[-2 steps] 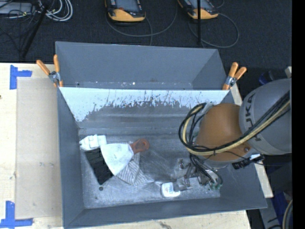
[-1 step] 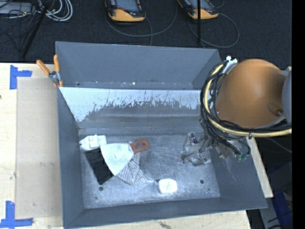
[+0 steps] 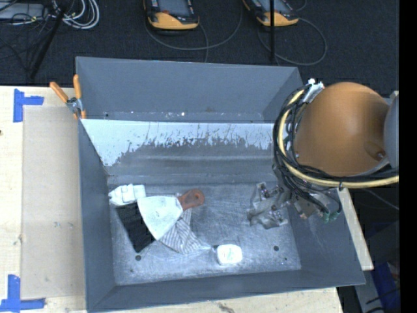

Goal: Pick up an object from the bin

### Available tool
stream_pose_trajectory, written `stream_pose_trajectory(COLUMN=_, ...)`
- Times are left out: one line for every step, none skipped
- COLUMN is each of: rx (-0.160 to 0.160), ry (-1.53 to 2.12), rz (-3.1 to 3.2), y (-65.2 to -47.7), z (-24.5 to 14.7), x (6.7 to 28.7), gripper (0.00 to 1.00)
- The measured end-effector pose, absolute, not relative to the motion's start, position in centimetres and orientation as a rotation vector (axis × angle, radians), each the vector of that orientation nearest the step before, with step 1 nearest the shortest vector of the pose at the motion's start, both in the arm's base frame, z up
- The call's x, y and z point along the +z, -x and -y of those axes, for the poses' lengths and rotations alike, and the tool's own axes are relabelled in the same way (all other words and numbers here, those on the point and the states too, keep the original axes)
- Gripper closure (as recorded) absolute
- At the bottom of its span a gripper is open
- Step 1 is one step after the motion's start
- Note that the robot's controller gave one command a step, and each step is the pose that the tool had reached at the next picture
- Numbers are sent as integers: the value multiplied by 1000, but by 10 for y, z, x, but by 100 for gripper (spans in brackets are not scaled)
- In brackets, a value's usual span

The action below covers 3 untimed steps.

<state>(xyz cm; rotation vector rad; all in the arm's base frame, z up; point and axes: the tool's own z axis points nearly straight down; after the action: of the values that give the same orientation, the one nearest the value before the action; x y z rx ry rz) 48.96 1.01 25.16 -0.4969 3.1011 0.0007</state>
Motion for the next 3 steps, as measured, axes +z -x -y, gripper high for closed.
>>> stream_pose_trajectory(rx=2, ry=468, rz=-3111, y=-482, z=-17, x=164, gripper=0)
stream_pose_trajectory(rx=2, ry=469, rz=-3108, y=-483, z=-18, x=165, gripper=0)
stream_pose_trajectory(rx=0, ry=652, rz=-3071, y=-487, z=-24, x=76, gripper=100)
